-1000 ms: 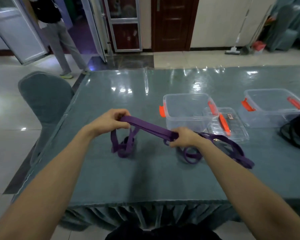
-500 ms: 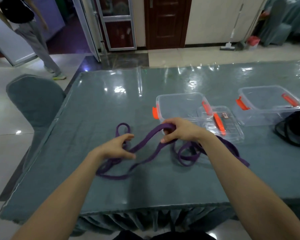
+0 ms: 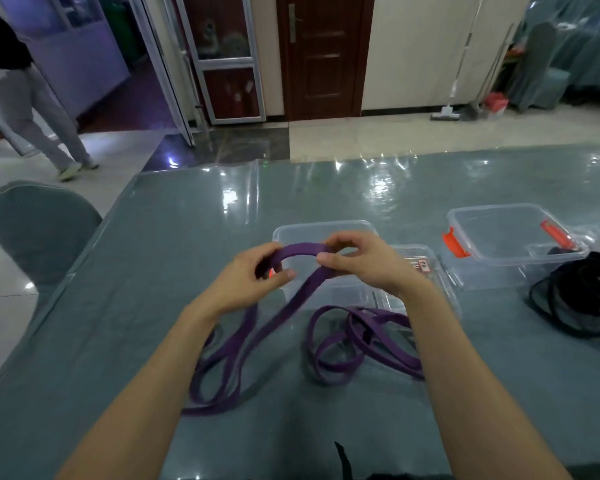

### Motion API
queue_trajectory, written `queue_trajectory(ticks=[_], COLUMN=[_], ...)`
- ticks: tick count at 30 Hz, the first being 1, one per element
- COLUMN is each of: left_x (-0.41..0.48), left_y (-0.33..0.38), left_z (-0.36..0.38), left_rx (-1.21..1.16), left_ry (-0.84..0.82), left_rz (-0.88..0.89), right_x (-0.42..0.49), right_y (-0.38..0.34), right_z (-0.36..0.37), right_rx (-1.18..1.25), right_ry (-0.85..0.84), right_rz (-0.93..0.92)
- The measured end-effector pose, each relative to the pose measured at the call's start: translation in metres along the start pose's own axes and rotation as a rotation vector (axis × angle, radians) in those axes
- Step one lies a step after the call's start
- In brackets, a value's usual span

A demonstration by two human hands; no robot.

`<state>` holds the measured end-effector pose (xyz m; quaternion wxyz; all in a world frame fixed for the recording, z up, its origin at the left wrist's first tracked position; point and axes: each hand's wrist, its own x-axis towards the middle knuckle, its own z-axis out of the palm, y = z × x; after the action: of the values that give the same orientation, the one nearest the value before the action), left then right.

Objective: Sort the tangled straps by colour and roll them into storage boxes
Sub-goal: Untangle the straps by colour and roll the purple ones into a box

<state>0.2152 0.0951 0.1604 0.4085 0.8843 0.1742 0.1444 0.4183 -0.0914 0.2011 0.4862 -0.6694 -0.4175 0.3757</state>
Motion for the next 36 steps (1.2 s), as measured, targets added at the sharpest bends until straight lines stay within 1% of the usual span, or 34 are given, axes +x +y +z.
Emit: queue_trajectory(ticks=[1, 2, 4, 5, 6, 8, 9, 12, 13, 15, 16, 18, 20, 22, 25, 28, 30, 33, 36], left_x=[0.003, 0.005, 0.008, 0.01, 0.011, 0.011, 0.012, 0.014, 0.015, 0.018, 0.019, 0.02, 0.02, 0.021, 0.02, 0.019, 0.019, 0.022, 0.028], left_y=[0.001, 0.0, 0.0, -0.001, -0.001, -0.001, 0.0, 0.006, 0.009, 0.017, 0.02, 0.024, 0.023, 0.023, 0.024, 0.026, 0.028, 0.031, 0.038], left_z=[0.002, 0.006, 0.018, 0.026, 0.036, 0.055, 0.065, 0.089, 0.095, 0.104, 0.106, 0.102, 0.093, 0.087, 0.087, 0.085, 0.082, 0.069, 0.051], left_rx=[0.083, 0.164, 0.287, 0.315, 0.317, 0.282, 0.225, -0.113, -0.193, -0.27, -0.269, -0.126, 0.046, 0.106, 0.051, -0.031, -0.054, -0.08, -0.275], left_ry=[0.009, -0.011, -0.088, -0.111, -0.116, -0.097, -0.08, 0.012, 0.052, 0.11, 0.135, 0.19, 0.196, 0.184, 0.2, 0.234, 0.223, 0.113, -0.009], left_rz=[0.011, 0.014, -0.012, -0.025, -0.032, -0.045, -0.054, -0.099, -0.114, -0.127, -0.121, -0.075, -0.02, -0.036, -0.035, -0.024, -0.039, -0.116, -0.161], right_x=[0.002, 0.005, 0.009, 0.01, 0.011, 0.011, 0.012, 0.012, 0.012, 0.013, 0.014, 0.016, 0.017, 0.021, 0.028, 0.031, 0.029, 0.024, 0.021], right_y=[0.004, 0.008, 0.015, 0.018, 0.021, 0.024, 0.026, 0.028, 0.028, 0.03, 0.032, 0.035, 0.037, 0.038, 0.038, 0.036, 0.036, 0.037, 0.039], right_z=[-0.005, -0.009, -0.018, -0.021, -0.023, -0.026, -0.028, -0.033, -0.033, -0.032, -0.032, -0.035, -0.036, -0.031, -0.022, -0.02, -0.021, -0.023, -0.024], right_rx=[-0.044, -0.144, -0.43, -0.52, -0.542, -0.447, -0.389, -0.236, -0.185, -0.098, -0.07, -0.008, 0.088, 0.179, 0.34, 0.48, 0.56, 0.636, 0.715], right_ry=[0.016, 0.026, 0.027, 0.025, 0.023, 0.007, 0.0, 0.001, 0.004, 0.039, 0.064, 0.088, 0.094, 0.145, 0.212, 0.215, 0.198, 0.128, 0.058], right_rz=[0.014, 0.034, 0.059, 0.057, 0.049, 0.021, -0.001, -0.062, -0.077, -0.102, -0.11, -0.101, -0.072, -0.044, 0.005, 0.046, 0.077, 0.134, 0.175])
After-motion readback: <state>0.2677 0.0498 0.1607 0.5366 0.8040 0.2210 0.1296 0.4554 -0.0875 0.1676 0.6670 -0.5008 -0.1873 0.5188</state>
